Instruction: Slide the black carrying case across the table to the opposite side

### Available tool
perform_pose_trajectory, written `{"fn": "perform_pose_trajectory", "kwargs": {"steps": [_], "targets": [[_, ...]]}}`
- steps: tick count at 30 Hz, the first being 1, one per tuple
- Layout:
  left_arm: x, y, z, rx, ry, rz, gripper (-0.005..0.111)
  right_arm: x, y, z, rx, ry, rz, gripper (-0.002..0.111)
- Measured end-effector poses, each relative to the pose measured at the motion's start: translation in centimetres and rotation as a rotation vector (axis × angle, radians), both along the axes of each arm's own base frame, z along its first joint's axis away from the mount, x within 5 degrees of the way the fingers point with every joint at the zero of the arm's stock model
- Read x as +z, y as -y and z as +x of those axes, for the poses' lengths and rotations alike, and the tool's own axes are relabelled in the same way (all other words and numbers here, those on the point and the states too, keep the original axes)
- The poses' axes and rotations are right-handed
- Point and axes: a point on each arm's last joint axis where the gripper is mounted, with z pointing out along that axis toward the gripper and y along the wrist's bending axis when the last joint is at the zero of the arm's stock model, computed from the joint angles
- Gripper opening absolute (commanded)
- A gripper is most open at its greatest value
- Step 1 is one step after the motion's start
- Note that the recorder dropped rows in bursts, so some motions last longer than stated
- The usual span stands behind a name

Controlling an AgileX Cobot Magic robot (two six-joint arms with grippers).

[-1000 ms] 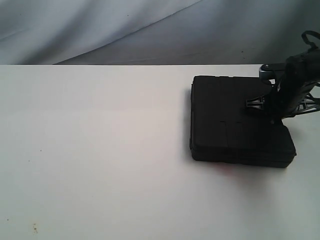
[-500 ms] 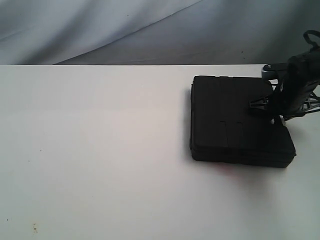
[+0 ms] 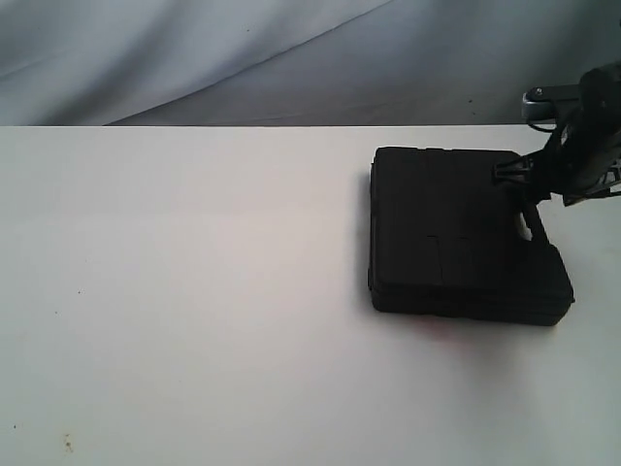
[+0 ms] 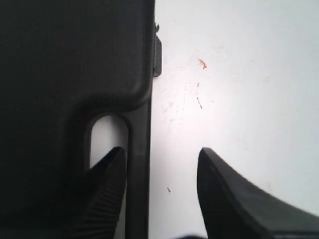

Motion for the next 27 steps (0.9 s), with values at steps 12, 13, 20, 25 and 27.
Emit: {"fn": "perform_pose_trajectory", "kwargs": {"steps": [12,13,20,25,27], "targets": [[0.0,0.0,0.0,0.000,0.000,0.000,0.000,7.2,-2.1,-4.7,0.050,0.124,0.065,0.043],[0.0,0.0,0.0,0.000,0.000,0.000,0.000,8.2,-2.4,-6.1,0.065,0.141,0.076,0.043],[0.0,0.0,0.0,0.000,0.000,0.000,0.000,11.9,-2.2,-12.7,0.071,0.244,0.163,0.043],[0.0,0.0,0.0,0.000,0.000,0.000,0.000,12.7,-0.9,-16.7,0.053,0.292,0.197,0.043],[0.0,0.0,0.0,0.000,0.000,0.000,0.000,12.9,-0.5,-18.1,0.044,0.316,0.227,0.043]]}}
